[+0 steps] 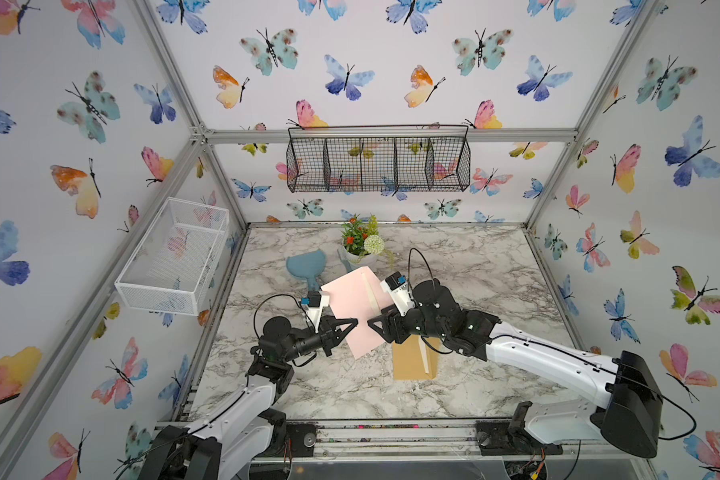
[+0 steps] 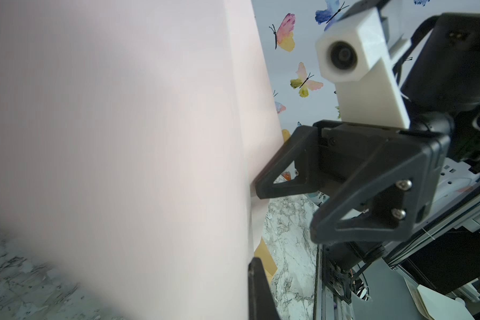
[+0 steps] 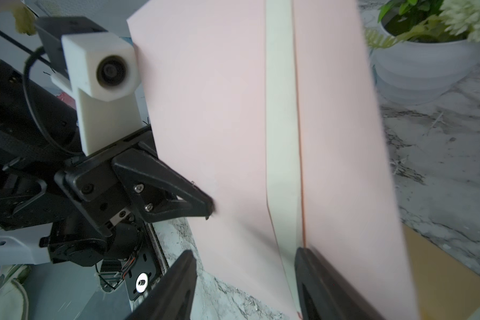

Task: Take the letter paper out of the envelope
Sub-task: Take out the letter paper from the envelope.

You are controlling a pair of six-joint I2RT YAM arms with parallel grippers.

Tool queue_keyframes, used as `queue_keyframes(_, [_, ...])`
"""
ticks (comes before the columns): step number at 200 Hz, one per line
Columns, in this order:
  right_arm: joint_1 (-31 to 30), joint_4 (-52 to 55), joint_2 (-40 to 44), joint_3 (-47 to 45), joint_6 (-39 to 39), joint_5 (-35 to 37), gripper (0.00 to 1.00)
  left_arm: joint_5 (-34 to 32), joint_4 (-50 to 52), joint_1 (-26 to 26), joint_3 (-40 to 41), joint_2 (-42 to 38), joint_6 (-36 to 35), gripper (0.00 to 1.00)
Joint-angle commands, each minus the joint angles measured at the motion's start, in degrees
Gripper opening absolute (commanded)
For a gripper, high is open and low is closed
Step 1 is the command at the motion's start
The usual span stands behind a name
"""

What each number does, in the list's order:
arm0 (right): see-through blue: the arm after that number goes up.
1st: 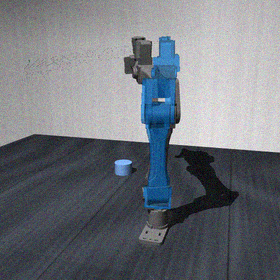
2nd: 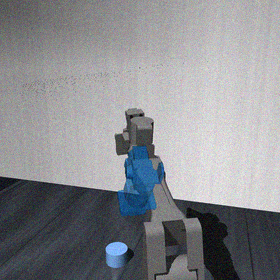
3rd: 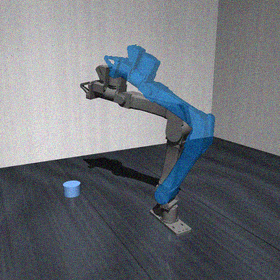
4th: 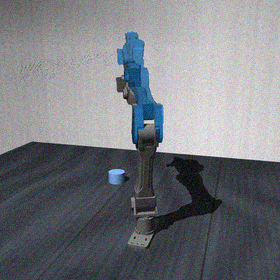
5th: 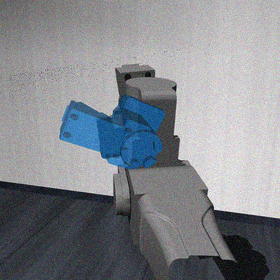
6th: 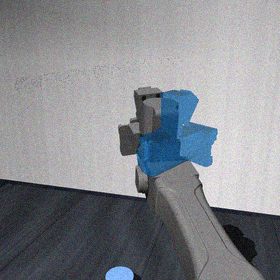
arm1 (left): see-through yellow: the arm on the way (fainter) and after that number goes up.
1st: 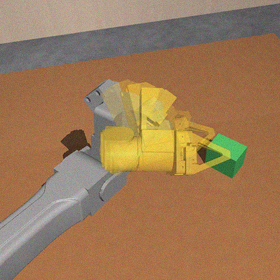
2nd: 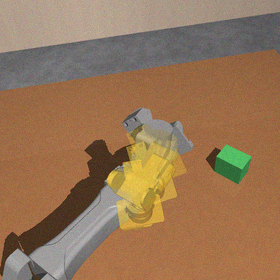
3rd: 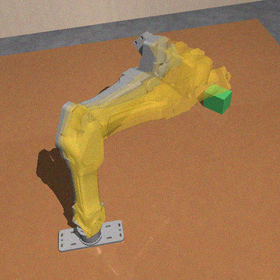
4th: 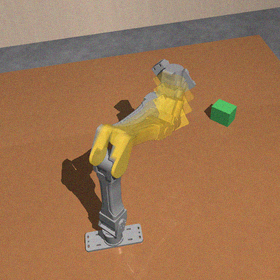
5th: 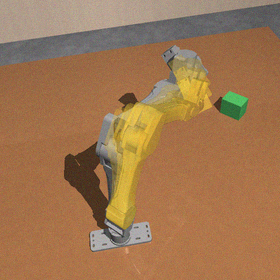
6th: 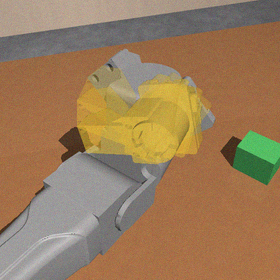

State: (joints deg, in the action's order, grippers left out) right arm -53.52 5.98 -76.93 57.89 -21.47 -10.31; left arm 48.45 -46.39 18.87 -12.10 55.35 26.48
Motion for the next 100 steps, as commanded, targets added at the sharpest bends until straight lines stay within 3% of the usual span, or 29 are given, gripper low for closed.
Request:
queue_keyframes(1, [3.99,0.54,0.56,1.99,2.11,-5.99,0.6,4.69,-5.36,0.24,0.04,0.67,1.27,0.01])
queue_keyframes(100, [6.32,-6.41,-2.7,0.7,-1.13,-20.37,0.48,6.51,-7.65,0.46,0.22,1.15,2.26,0.01])
